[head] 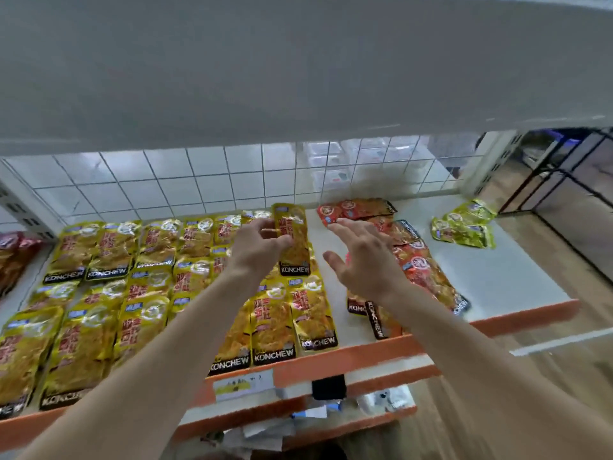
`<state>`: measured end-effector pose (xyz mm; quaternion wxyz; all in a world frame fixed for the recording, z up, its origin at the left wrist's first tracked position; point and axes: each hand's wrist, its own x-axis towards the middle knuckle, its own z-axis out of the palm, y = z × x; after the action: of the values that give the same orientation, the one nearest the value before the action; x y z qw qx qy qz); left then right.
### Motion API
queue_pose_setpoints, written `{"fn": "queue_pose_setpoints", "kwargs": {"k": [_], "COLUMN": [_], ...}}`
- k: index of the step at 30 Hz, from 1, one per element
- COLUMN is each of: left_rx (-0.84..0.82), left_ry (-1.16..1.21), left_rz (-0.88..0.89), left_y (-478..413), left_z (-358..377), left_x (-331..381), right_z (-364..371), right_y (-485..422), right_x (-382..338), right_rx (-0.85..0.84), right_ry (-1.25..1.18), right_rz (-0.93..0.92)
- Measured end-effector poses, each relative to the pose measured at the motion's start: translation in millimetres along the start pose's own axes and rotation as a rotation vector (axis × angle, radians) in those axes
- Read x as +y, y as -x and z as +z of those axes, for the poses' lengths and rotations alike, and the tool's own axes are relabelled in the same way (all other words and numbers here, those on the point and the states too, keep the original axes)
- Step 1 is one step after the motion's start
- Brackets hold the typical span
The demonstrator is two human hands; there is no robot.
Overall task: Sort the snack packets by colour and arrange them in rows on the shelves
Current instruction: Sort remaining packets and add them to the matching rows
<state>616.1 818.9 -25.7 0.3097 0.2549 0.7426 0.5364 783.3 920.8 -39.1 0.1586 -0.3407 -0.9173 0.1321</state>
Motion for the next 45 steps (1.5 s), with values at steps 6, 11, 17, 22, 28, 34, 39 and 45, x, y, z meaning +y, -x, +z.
{"fn": "queue_pose_setpoints", "kwargs": {"k": [6, 11, 17, 22, 28, 34, 39, 45], "left_rx": [0.082, 0.124, 0.15, 0.146, 0.104, 0.125, 0.119, 0.122], "left_ry": [-0.123, -0.234, -0.298, -0.367, -0.683, -0.832, -0.884, -0.916], "left_rz": [0.016, -0.004, -0.038, -0.01, 0.129, 0.215, 0.235, 0.232], "left_y": [-23.0, -41.0, -53.9, -61.0, -61.3, -59.7, -60.3, -62.9], "left_z": [35.1, 43.5, 46.8, 53.0, 59.4, 67.1, 69.7, 70.0], "left_x": [11.0, 9.9, 10.2, 8.6, 6.3, -0.7, -4.2, -11.5], "right_z": [6.5, 19.0, 26.4, 28.4, 28.8, 27.6, 27.0, 29.8], "right_y": [-33.9, -52.5, -66.5, -72.5, -76.4, -74.4, -72.2, -72.3], "right_x": [34.3, 47.0, 52.2, 57.9, 65.1, 68.6, 71.1, 69.0], "right_rx": [-0.03, -0.082, -0.127, -0.131, -0.139, -0.151, -0.151, -0.162], "right_ry": [-0.004, -0.01, -0.008, -0.009, -0.002, 0.006, 0.017, 0.043], "right_rz": [-0.048, -0.07, -0.068, -0.075, -0.07, -0.066, -0.064, -0.086]}}
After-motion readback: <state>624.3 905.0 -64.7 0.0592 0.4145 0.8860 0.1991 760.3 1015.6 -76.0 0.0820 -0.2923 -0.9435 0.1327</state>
